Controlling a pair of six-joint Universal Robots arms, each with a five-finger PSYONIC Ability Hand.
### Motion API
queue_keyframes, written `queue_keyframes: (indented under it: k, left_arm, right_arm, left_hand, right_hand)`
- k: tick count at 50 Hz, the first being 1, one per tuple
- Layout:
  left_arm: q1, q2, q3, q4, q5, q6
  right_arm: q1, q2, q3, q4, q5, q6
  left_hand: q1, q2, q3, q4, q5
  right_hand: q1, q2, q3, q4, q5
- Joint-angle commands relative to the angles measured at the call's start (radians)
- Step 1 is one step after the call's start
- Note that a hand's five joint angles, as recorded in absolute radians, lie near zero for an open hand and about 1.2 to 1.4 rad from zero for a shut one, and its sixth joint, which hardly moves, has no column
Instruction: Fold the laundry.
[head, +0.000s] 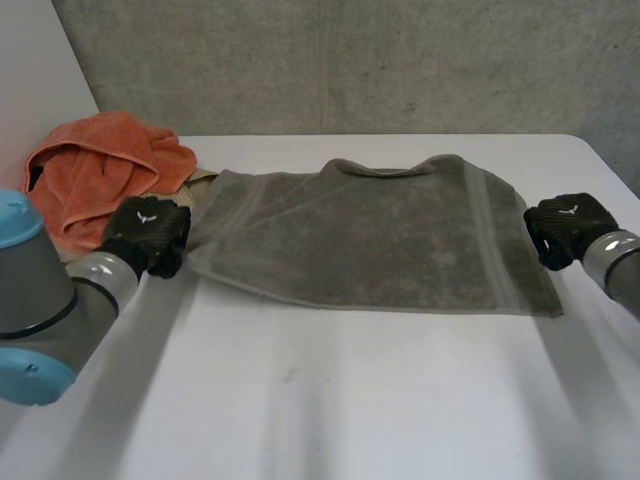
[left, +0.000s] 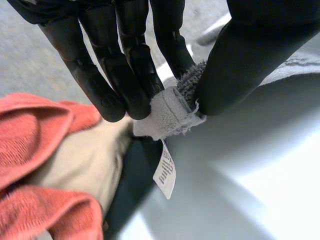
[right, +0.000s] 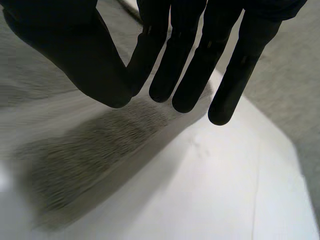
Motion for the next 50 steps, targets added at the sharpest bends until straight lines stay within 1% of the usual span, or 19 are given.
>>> queue_keyframes:
  k: [1, 2, 3, 5, 7, 8, 10, 11, 14, 15, 21, 26, 34, 45, 50]
  left_arm:
    - [0.034, 0.137, -0.097, -0.208, 0.078, 0.096]
    - [0.038, 0.146, -0.108, -0.223, 0.085, 0.107]
    - [0.045, 0.153, -0.12, -0.232, 0.107, 0.126]
    - [0.052, 0.15, -0.126, -0.22, 0.119, 0.137]
    - [0.058, 0.127, -0.113, -0.181, 0.127, 0.151]
    - [0.06, 0.113, -0.105, -0.168, 0.124, 0.153]
    - [0.06, 0.096, -0.085, -0.145, 0.112, 0.151]
    - [0.058, 0.078, -0.065, -0.127, 0.093, 0.147]
    - [0.052, 0.055, -0.03, -0.107, 0.058, 0.133]
    - [0.048, 0.039, -0.004, -0.098, 0.034, 0.121]
    - [0.031, -0.018, 0.093, -0.093, -0.022, 0.088]
    - [0.012, -0.073, 0.176, -0.107, -0.048, 0.067]
    - [-0.014, -0.116, 0.234, -0.13, -0.063, 0.059]
    - [-0.018, -0.127, 0.248, -0.13, -0.074, 0.059]
    - [-0.015, -0.123, 0.24, -0.131, -0.074, 0.058]
  right_arm:
    - [-0.106, -0.089, -0.002, 0.391, -0.088, -0.141]
    - [-0.116, -0.09, -0.004, 0.425, -0.095, -0.173]
    - [-0.139, -0.09, -0.007, 0.475, -0.104, -0.223]
    - [-0.147, -0.083, -0.004, 0.481, -0.11, -0.248]
    - [-0.129, -0.061, 0.011, 0.43, -0.124, -0.212]
    - [-0.124, -0.06, 0.018, 0.401, -0.128, -0.19]
    - [-0.121, -0.055, 0.033, 0.34, -0.138, -0.146]
    - [-0.121, -0.055, 0.05, 0.28, -0.145, -0.106]
    - [-0.118, -0.055, 0.07, 0.199, -0.148, -0.063]
    - [-0.113, -0.047, 0.073, 0.159, -0.151, -0.043]
    - [-0.092, 0.015, 0.079, 0.044, -0.151, -0.026]
    - [-0.078, 0.052, 0.074, 0.007, -0.15, -0.046]
    - [-0.057, 0.1, 0.051, -0.001, -0.147, -0.066]
    - [-0.044, 0.126, 0.039, -0.029, -0.142, -0.072]
    - [-0.043, 0.143, 0.028, -0.081, -0.138, -0.073]
  left_hand:
    - [0.235, 0.196, 0.203, 0.197, 0.233]
    - [0.235, 0.196, 0.203, 0.197, 0.233]
    - [0.235, 0.196, 0.203, 0.197, 0.233]
    - [0.235, 0.196, 0.203, 0.197, 0.233]
    - [0.235, 0.196, 0.203, 0.197, 0.233]
    - [0.235, 0.196, 0.203, 0.197, 0.233]
    - [0.235, 0.196, 0.203, 0.197, 0.233]
    - [0.235, 0.196, 0.203, 0.197, 0.233]
    - [0.235, 0.196, 0.203, 0.197, 0.233]
    - [0.235, 0.196, 0.203, 0.197, 0.233]
    - [0.235, 0.196, 0.203, 0.197, 0.233]
    - [0.235, 0.196, 0.203, 0.197, 0.233]
    - [0.235, 0.196, 0.203, 0.197, 0.233]
    - [0.235, 0.196, 0.203, 0.197, 0.233]
    - [0.235, 0.196, 0.203, 0.197, 0.233]
  right_hand:
    - [0.256, 0.219, 0.208, 0.202, 0.229]
    - [0.256, 0.219, 0.208, 0.202, 0.229]
    - [0.195, 0.158, 0.147, 0.14, 0.167]
    - [-0.183, -0.22, -0.231, -0.237, -0.21]
    - [-0.526, -0.563, -0.574, -0.58, -0.554]
    - [-0.557, -0.594, -0.605, -0.611, -0.585]
    - [-0.563, -0.6, -0.612, -0.618, -0.591]
    - [-0.566, -0.603, -0.614, -0.621, -0.594]
    - [-0.575, -0.612, -0.623, -0.629, -0.603]
    - [-0.578, -0.615, -0.626, -0.632, -0.605]
    - [-0.61, -0.647, -0.659, -0.665, -0.638]
    - [-0.598, -0.636, -0.647, -0.653, -0.626]
    - [-0.598, -0.636, -0.647, -0.653, -0.626]
    - [-0.584, -0.621, -0.632, -0.638, -0.611]
    - [-0.534, -0.571, -0.582, -0.588, -0.562]
